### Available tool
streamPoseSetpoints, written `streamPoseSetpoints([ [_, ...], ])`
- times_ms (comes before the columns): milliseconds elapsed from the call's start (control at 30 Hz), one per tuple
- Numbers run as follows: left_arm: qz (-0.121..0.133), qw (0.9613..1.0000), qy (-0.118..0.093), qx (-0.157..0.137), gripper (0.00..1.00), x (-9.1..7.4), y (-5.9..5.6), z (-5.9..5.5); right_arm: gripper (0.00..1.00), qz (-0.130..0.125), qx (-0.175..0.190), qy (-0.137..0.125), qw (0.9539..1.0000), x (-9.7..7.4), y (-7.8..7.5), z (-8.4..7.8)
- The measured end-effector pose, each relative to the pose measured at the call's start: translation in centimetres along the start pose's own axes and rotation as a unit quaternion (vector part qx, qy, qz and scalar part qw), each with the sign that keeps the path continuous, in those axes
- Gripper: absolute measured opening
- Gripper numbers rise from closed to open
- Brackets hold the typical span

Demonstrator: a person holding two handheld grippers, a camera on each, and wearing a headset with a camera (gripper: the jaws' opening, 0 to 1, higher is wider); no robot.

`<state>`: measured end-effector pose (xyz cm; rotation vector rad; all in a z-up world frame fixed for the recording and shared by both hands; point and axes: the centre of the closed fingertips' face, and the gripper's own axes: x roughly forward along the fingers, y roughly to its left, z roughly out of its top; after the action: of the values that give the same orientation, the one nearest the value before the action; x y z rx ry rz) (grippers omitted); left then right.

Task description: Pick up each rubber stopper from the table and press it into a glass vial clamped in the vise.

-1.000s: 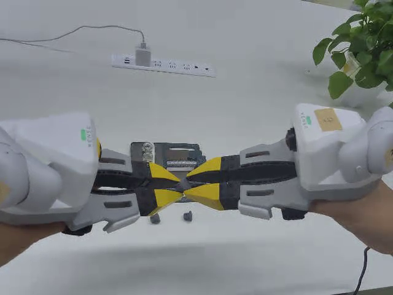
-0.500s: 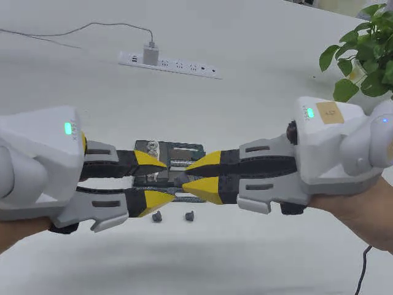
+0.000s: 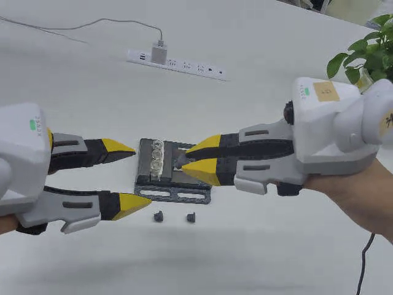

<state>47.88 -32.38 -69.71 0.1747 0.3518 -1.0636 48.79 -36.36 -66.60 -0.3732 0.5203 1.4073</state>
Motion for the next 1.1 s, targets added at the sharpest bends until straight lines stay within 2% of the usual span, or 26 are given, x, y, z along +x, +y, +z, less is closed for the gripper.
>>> streamPoseSetpoints([
  [467,0.017,0.9998,-0.012,-0.007,0.59,-0.7,0.7,-0.9,0.06,-0.006,-0.012,0.032,0.9994,1.7,-3.0,0.3],
  [667,0.018,0.9996,-0.021,0.0,0.67,-0.7,0.6,-1.0,0.06,-0.006,-0.013,0.052,0.9986,2.5,-4.2,-0.3],
  [833,0.013,0.9998,-0.018,0.002,0.73,-0.5,0.3,-1.5,0.06,-0.005,-0.017,0.074,0.9971,3.4,-5.6,-1.3],
  [1100,0.013,0.9991,-0.038,-0.01,0.82,-0.4,0.6,-1.6,0.06,0.0,-0.031,0.113,0.9931,4.3,-7.7,-2.2],
])
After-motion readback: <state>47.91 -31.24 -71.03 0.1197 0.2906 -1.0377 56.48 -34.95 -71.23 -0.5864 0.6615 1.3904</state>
